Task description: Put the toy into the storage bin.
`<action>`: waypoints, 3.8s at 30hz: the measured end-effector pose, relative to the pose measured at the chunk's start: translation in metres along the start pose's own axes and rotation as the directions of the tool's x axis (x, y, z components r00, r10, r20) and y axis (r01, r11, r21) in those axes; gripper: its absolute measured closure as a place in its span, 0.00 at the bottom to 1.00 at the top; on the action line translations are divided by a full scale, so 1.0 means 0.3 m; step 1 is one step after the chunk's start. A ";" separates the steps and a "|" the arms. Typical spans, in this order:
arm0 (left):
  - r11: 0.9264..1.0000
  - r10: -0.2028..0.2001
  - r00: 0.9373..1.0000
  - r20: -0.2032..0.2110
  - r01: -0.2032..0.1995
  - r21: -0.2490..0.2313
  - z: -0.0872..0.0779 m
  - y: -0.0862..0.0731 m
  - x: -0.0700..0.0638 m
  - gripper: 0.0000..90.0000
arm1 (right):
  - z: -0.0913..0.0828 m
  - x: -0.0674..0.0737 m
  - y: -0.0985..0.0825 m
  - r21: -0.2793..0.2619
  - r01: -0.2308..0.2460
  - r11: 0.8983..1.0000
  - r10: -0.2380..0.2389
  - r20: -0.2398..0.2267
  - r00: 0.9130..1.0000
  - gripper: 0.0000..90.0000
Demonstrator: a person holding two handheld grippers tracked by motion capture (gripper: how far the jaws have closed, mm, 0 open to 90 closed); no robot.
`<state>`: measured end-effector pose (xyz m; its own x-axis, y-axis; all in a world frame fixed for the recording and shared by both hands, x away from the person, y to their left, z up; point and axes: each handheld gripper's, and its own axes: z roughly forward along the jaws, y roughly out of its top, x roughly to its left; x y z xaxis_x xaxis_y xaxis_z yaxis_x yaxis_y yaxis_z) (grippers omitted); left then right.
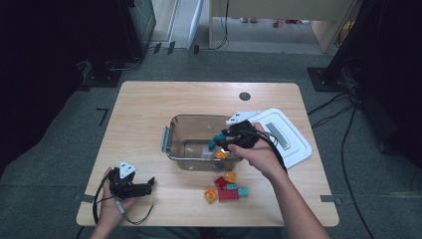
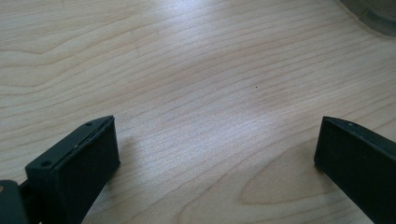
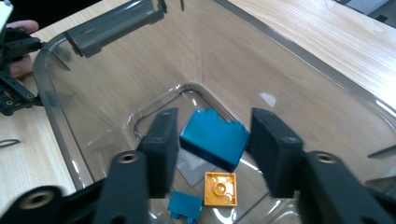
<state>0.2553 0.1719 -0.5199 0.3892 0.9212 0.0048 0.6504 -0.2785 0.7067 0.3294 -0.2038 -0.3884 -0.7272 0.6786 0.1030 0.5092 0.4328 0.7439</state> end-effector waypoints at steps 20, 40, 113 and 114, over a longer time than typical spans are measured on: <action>1.000 0.001 1.000 0.001 -0.001 0.001 0.000 0.000 0.000 0.00 | -0.123 0.014 -0.037 -0.074 0.029 0.997 -0.028 0.018 0.999 0.00; 1.000 0.002 1.000 0.000 -0.002 0.002 -0.001 0.000 0.000 0.00 | -0.293 -0.054 -0.218 -0.118 -0.013 0.993 0.024 0.096 0.995 0.00; 1.000 0.002 1.000 0.001 -0.002 0.002 -0.001 0.000 0.000 0.00 | -0.051 0.064 -0.626 0.029 0.125 0.992 -0.122 -0.078 0.989 0.71; 1.000 0.002 1.000 0.001 -0.002 0.002 -0.001 0.000 0.000 0.00 | -0.051 0.065 -0.628 0.027 0.128 0.991 -0.126 -0.070 0.990 0.73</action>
<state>0.2552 0.1719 -0.5197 0.3908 0.9205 0.0052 0.6513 -0.2805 0.7051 0.2122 -0.2812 -0.5164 -0.8161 0.5754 0.0546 0.4242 0.5321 0.7327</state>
